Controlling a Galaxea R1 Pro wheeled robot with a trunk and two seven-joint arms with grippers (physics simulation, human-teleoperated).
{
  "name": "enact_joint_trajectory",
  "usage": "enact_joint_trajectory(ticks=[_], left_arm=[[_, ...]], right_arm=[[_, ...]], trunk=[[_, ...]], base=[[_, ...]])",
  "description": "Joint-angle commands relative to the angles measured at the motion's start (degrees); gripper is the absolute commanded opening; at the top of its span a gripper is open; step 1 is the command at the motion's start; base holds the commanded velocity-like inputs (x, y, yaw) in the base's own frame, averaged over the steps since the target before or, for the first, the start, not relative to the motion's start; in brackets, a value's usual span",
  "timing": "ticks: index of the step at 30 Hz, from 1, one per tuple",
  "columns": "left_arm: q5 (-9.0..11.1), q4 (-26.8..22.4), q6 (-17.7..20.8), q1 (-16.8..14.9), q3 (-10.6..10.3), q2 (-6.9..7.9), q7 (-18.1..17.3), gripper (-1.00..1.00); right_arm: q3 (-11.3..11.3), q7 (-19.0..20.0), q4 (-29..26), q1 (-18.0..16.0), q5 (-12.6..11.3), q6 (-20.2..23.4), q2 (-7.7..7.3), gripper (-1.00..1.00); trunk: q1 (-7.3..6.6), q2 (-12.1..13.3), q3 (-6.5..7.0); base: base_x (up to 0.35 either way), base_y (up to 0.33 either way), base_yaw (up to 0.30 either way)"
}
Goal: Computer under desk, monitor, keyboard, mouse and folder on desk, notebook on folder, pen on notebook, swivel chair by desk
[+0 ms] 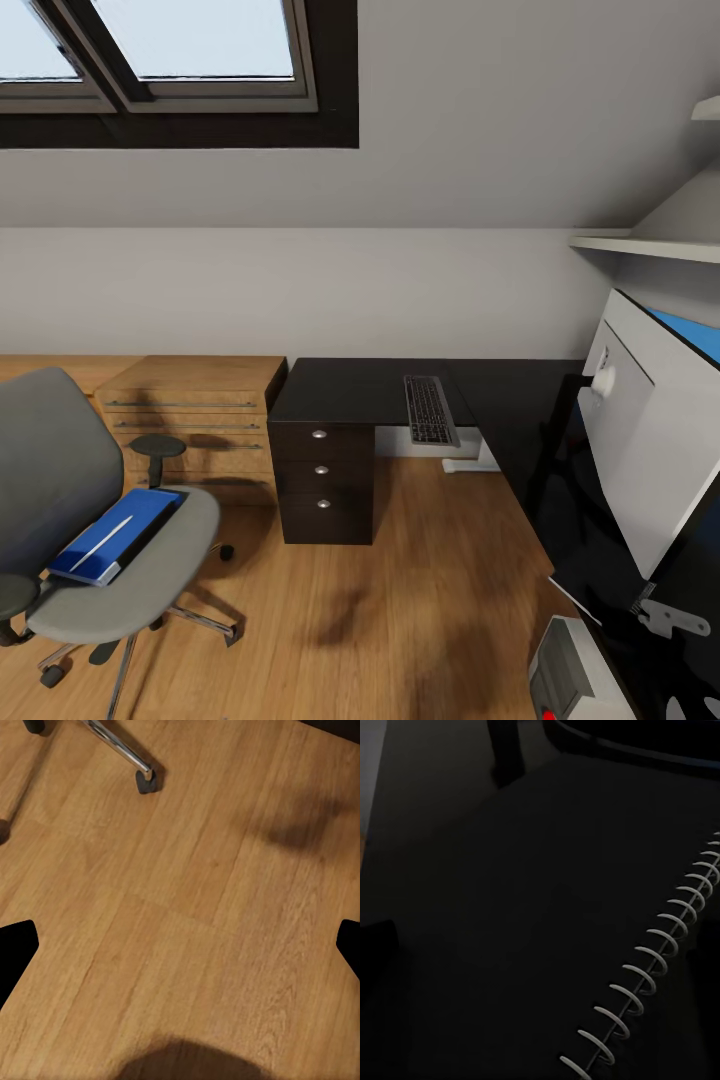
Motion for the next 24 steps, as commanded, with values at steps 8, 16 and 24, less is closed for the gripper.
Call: enact_joint_trajectory(ticks=[8, 16, 24], left_arm=[[-0.3, 0.0, -0.2, 0.0, 0.4, -0.03, 0.1, 1.0], [-0.3, 0.0, -0.2, 0.0, 0.4, -0.03, 0.1, 1.0], [-0.3, 0.0, -0.2, 0.0, 0.4, -0.03, 0.1, 1.0]], right_arm=[[0.0, 0.7, 2.5, 0.0, 0.0, -0.1, 0.03, 1.0], [0.0, 0.7, 2.5, 0.0, 0.0, -0.2, 0.03, 1.0], [0.0, 0.7, 2.5, 0.0, 0.0, -0.2, 0.03, 1.0]], trunk=[[0.0, 0.0, -0.06], [0.0, 0.0, -0.06], [0.0, 0.0, -0.06]], base=[[0.0, 0.0, 0.0], [0.0, 0.0, 0.0], [0.0, 0.0, 0.0]])
